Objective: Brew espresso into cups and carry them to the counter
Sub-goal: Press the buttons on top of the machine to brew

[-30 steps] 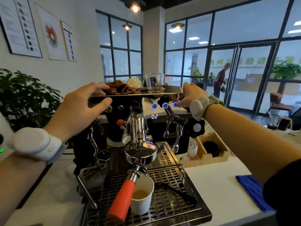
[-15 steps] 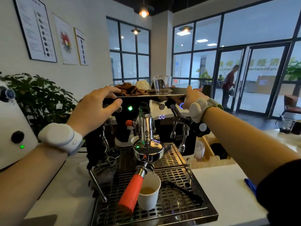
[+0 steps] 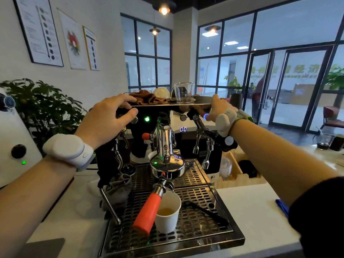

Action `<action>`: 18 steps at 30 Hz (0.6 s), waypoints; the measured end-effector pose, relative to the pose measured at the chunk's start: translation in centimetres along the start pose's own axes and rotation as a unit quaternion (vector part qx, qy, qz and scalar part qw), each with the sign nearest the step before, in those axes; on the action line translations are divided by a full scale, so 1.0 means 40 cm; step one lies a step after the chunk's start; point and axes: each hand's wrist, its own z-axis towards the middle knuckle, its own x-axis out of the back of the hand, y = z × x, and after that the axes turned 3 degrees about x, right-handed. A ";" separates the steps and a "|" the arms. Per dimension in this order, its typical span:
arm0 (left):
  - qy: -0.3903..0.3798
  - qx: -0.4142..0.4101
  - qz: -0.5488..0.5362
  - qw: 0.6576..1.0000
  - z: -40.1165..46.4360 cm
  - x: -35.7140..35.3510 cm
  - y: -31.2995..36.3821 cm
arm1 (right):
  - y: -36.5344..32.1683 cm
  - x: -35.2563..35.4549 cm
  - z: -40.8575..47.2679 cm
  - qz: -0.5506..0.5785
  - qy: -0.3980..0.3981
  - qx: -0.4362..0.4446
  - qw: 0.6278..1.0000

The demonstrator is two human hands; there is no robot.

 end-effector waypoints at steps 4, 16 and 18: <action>-0.005 0.002 0.003 1.000 0.002 0.001 0.001 | -0.002 0.000 0.001 -0.002 0.003 -0.005 1.000; -0.005 -0.002 0.011 1.000 0.000 0.001 -0.005 | -0.015 0.001 -0.006 -0.008 -0.004 -0.007 1.000; -0.004 -0.004 0.013 1.000 0.001 0.001 -0.006 | -0.014 0.001 -0.008 -0.013 -0.002 -0.005 1.000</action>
